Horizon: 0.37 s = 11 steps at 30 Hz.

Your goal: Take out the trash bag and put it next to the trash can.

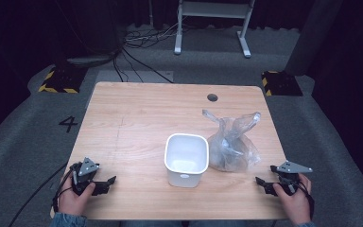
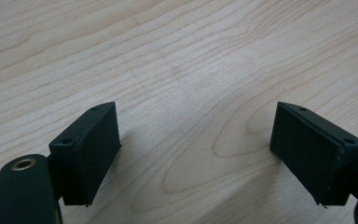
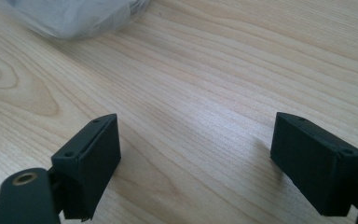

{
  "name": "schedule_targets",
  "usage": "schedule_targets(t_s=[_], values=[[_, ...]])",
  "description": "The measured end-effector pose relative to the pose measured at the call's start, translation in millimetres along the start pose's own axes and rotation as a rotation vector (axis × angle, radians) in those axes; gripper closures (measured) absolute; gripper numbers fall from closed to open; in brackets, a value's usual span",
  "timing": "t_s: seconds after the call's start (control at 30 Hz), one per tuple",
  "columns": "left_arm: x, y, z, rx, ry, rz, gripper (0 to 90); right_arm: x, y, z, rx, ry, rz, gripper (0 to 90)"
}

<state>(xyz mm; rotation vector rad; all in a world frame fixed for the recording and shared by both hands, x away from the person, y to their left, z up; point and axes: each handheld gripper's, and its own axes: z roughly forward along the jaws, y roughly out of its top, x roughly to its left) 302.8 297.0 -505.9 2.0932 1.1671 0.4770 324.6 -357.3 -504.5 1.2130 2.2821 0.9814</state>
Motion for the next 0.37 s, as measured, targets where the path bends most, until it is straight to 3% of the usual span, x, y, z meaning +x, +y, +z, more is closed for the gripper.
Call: schedule_targets(t_s=[0.37], values=[[0.0,-0.1,0.0,0.001,0.0,0.0,15.3,0.8,-0.2,0.1,-0.001,-0.006,-0.001,15.4]])
